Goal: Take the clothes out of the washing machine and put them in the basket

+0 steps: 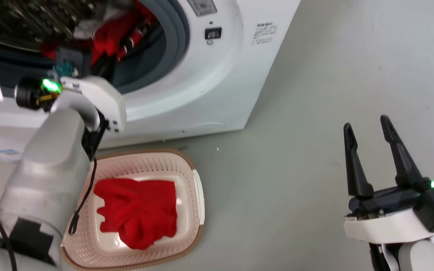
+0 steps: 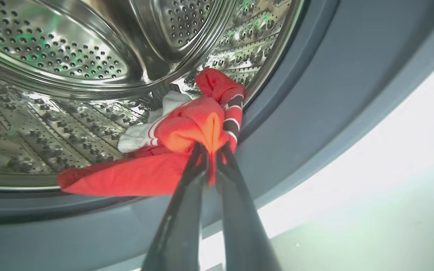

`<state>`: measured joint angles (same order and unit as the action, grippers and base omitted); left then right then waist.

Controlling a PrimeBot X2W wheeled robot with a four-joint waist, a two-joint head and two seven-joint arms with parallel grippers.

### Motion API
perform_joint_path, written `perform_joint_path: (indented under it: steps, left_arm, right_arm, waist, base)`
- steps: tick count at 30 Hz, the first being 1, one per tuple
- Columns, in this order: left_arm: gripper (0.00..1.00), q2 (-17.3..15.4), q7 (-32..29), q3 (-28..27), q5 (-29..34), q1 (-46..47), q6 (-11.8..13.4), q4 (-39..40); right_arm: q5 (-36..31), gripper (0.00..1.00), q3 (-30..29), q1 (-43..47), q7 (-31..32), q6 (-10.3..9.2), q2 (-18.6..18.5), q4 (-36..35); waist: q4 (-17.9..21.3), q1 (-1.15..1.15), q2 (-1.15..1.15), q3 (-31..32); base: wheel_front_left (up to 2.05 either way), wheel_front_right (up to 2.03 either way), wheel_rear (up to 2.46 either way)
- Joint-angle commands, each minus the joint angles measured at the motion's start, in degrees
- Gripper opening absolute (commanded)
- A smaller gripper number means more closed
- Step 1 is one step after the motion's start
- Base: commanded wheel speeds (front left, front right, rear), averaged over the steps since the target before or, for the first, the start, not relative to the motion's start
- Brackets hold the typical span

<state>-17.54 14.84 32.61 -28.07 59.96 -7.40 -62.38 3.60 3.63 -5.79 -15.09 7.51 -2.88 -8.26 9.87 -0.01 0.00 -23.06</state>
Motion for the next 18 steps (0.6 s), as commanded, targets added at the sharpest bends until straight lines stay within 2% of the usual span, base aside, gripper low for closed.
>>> perform_joint_path:
  steps: [1,7,18]
  left_arm:
    - [0.0,-0.49,0.4,0.54,-0.42,-2.68,-0.03,1.69]
    - [0.0,-1.95,0.47,-0.41,-0.56,-12.01,0.04,9.53]
    - [0.0,-3.14,0.49,-0.87,-0.04,-29.05,1.68,21.45]
  right_arm:
    - [-0.43,1.0,-0.14,1.31,-0.11,-0.04,0.0,0.24]
    - [-0.81,1.0,-0.25,4.07,-0.11,-0.04,0.02,0.89]
    - [-1.71,1.0,-0.95,9.24,-0.11,-0.04,0.01,1.99]
  waist:
    - [-0.9,0.01,0.0,3.63]
    - [-1.76,0.01,0.0,8.61]
    - [-3.33,0.01,0.0,16.95]
  base:
    - [0.0,0.0,0.0]
    - [0.0,0.0,0.0]
    - [0.0,0.0,0.0]
